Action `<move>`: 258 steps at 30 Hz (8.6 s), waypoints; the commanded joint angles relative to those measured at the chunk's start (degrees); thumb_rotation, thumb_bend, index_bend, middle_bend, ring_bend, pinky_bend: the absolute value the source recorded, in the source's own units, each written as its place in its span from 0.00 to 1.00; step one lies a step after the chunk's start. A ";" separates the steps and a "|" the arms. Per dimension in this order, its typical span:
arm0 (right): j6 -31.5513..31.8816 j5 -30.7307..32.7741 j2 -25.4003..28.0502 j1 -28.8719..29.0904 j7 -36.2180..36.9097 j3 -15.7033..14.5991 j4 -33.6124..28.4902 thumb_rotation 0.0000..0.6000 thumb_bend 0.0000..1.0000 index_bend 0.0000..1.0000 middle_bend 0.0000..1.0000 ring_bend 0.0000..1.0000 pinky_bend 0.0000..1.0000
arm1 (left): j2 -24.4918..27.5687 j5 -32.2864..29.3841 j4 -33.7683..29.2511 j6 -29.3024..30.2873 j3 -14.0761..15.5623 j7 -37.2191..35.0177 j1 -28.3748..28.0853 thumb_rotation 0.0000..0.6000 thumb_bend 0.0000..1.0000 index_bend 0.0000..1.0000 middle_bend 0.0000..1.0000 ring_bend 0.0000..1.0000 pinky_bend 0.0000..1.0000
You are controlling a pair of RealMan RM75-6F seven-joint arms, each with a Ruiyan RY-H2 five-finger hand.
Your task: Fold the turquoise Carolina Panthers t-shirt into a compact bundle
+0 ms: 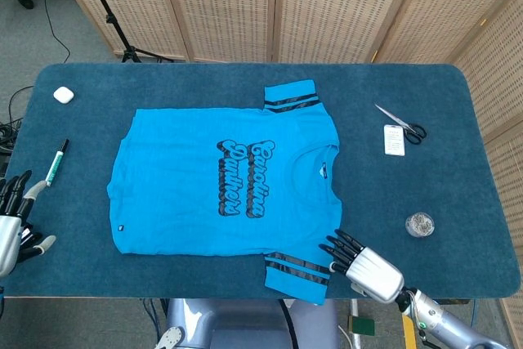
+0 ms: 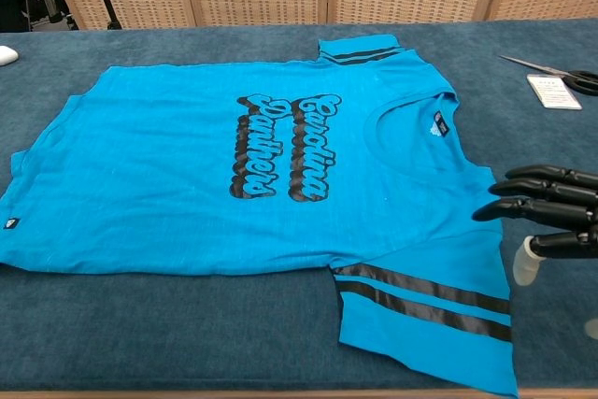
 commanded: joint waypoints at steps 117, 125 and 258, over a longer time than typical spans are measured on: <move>-4.67 6.72 -8.65 8.31 4.33 -3.30 0.31 1.00 0.41 0.66 0.15 0.00 0.00 | -7.32 13.55 25.42 -1.92 7.12 -33.11 -5.31 1.00 0.00 0.20 0.00 0.00 0.00; -4.59 7.15 -8.60 8.43 4.93 -3.34 0.67 1.00 0.41 0.66 0.15 0.00 0.00 | -12.22 15.00 34.88 -1.37 8.17 -37.51 -6.92 1.00 0.00 0.21 0.00 0.00 0.00; 16.17 -13.99 1.93 9.75 12.99 -13.27 -1.98 1.00 0.55 0.70 0.19 0.00 0.00 | -19.77 22.75 30.38 -0.68 23.46 -28.92 -9.14 1.00 0.60 0.74 0.00 0.00 0.00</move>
